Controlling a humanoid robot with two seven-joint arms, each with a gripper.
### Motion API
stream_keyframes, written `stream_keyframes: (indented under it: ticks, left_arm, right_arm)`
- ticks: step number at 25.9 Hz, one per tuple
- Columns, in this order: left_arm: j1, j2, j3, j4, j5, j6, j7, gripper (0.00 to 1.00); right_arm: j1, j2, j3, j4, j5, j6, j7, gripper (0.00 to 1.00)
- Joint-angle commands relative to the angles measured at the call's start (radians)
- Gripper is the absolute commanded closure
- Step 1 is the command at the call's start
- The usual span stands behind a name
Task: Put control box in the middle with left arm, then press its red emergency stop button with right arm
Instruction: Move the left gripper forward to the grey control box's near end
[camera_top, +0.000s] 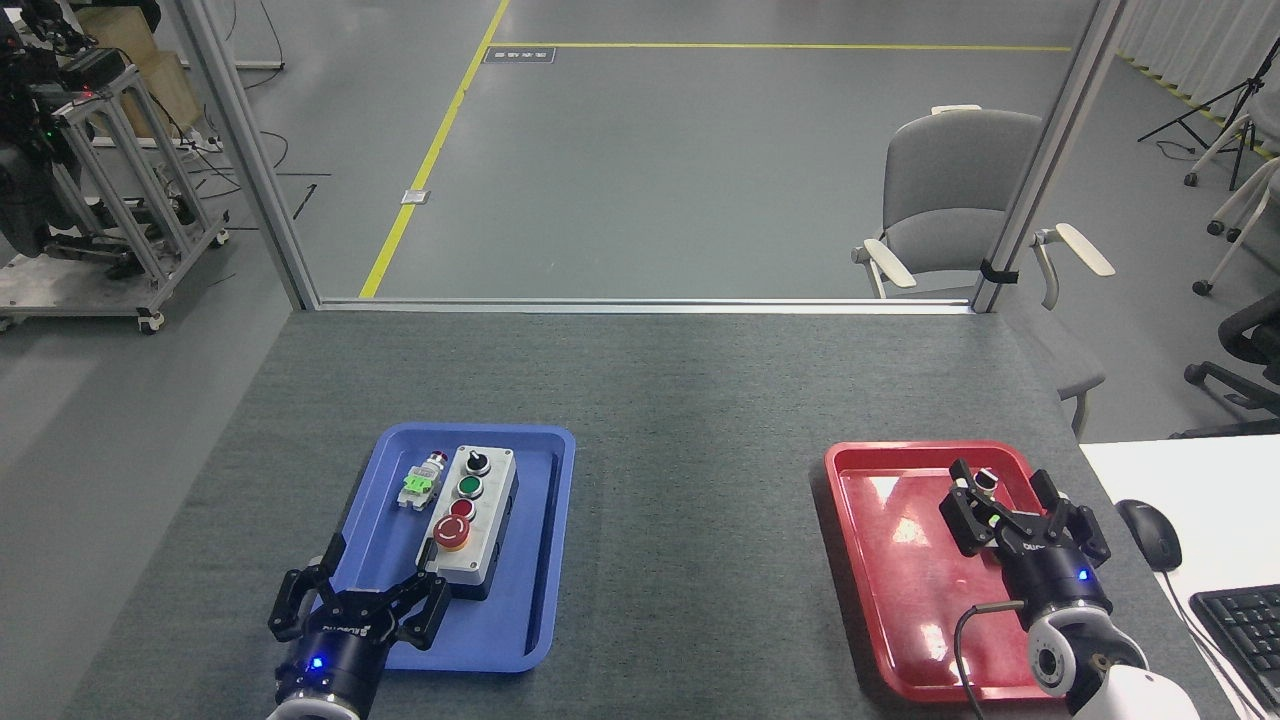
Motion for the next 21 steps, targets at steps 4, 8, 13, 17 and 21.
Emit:
stream_keyframes:
  ticks: [4,8,13,17,21]
  left_arm:
    - [-0.004,-0.012,-0.002,-0.001,-0.003,0.0,0.0,0.0]
    - [-0.001,-0.012,-0.002,-0.007,-0.003,-0.002,0.0,0.0]
    - [0.007,-0.003,-0.008,-0.044,-0.007,-0.009,-0.019,0.0]
    - [0.008,-0.028,-0.016,-0.05,-0.001,-0.009,-0.01,0.0]
    - [0.008,-0.04,-0.05,-0.044,-0.001,-0.019,-0.019,0.0]
  right_arm:
    - [0.0,0.001,0.002,0.001,0.0,0.0,0.0,0.0]
    - [0.0,0.001,0.002,0.001,0.002,0.0,0.0,0.0]
    - [-0.002,-0.001,0.003,0.005,0.002,0.0,0.0,0.0]
    - [0.0,-0.002,0.003,0.005,0.002,0.0,0.0,0.0]
    - [0.0,-0.01,0.003,0.005,0.002,0.0,0.0,0.0]
